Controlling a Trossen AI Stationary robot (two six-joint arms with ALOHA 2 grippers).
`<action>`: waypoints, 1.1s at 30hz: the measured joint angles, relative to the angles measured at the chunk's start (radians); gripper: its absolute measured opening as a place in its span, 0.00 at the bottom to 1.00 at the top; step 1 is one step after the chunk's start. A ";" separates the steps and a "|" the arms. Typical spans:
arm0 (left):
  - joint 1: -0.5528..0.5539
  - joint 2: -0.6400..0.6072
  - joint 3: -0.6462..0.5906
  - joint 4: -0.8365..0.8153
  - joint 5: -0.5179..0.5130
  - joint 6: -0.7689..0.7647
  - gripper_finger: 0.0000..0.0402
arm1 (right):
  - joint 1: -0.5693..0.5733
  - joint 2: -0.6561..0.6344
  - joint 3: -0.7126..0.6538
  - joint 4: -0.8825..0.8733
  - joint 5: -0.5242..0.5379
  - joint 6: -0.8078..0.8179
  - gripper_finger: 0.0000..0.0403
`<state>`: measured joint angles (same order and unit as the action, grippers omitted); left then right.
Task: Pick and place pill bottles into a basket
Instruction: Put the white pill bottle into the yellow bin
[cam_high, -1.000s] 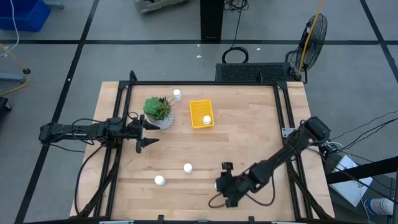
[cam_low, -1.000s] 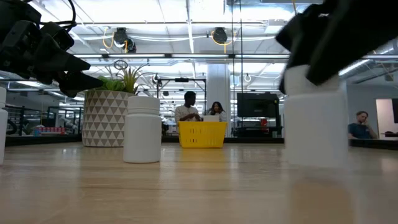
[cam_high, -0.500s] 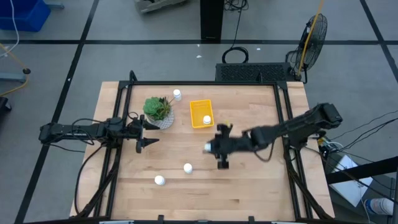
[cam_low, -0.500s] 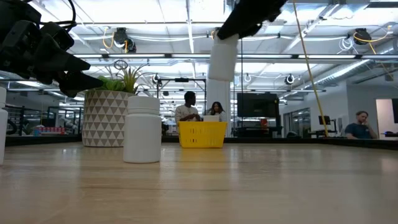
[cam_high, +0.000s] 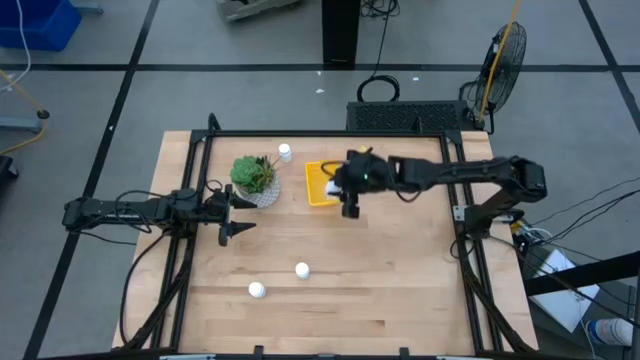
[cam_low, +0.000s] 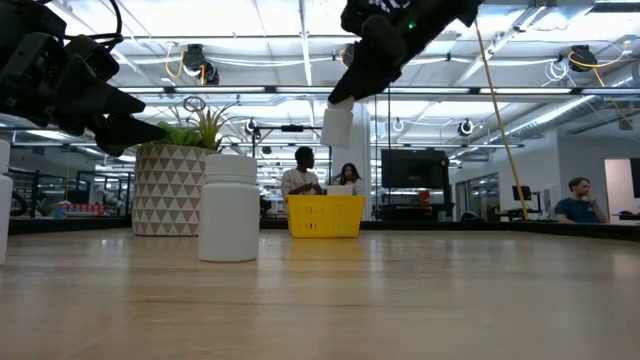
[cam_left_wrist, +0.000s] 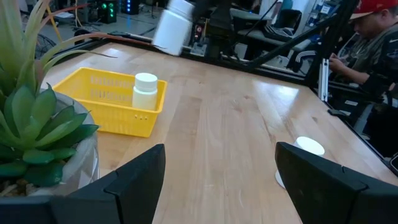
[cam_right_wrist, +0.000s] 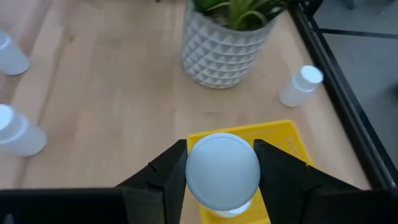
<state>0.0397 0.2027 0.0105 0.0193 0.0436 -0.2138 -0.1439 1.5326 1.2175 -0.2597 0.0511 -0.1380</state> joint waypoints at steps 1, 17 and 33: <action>0.000 0.000 0.000 0.000 0.000 0.000 0.77 | -0.019 0.000 0.000 0.006 -0.010 -0.011 0.38; 0.000 0.000 0.000 0.000 -0.001 0.000 0.77 | -0.191 0.034 0.000 0.058 -0.130 -0.119 0.38; 0.000 0.000 0.000 0.000 -0.001 0.000 0.77 | -0.250 0.163 0.000 0.084 -0.239 -0.152 0.39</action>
<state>0.0399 0.2024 0.0105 0.0194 0.0429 -0.2138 -0.3939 1.6958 1.2175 -0.1757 -0.1883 -0.2901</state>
